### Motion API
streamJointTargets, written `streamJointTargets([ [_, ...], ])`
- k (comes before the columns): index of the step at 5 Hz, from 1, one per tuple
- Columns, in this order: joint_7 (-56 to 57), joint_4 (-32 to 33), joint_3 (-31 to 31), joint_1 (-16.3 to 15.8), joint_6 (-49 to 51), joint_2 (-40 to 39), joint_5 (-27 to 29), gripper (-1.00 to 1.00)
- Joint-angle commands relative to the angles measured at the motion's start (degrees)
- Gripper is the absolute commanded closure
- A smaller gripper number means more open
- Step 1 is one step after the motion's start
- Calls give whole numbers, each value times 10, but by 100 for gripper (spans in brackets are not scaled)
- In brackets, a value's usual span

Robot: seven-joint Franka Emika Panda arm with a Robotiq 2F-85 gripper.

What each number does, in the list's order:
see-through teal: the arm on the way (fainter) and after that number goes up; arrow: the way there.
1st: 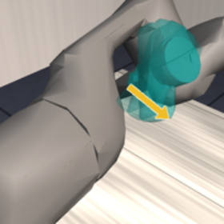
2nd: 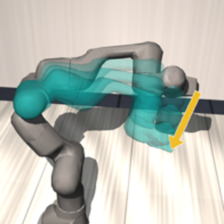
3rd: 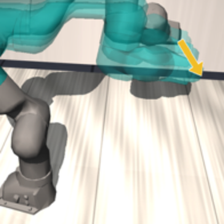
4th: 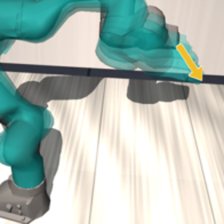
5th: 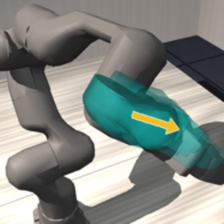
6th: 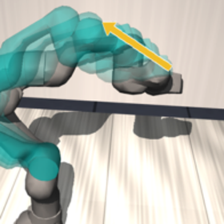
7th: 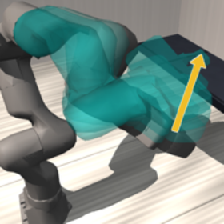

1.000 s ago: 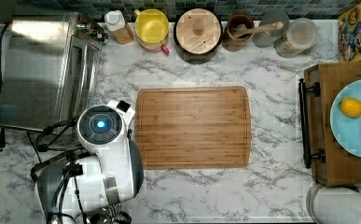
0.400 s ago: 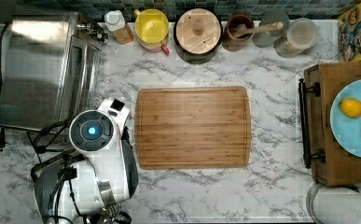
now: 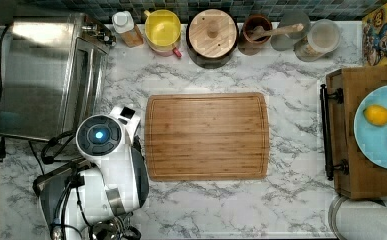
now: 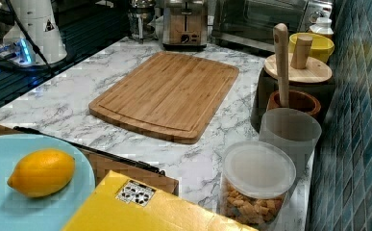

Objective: Turn on the toaster.

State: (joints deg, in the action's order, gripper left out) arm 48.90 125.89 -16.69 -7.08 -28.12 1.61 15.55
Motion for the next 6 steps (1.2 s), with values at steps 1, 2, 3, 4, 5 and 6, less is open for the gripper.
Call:
streamJointTargets([
  [1, -7, 23, -10, -10, 12, -39, -1, 100],
  [2, -18, 24, -12, -13, 12, -56, -12, 100],
  [3, -29, 39, -12, -13, 6, -69, -8, 100],
  [4, -49, 64, -22, -22, -28, -82, -16, 100],
  [5, -52, 71, -25, -27, -31, -114, -25, 100],
  [6, -75, 93, -40, -14, -48, -152, -45, 100],
])
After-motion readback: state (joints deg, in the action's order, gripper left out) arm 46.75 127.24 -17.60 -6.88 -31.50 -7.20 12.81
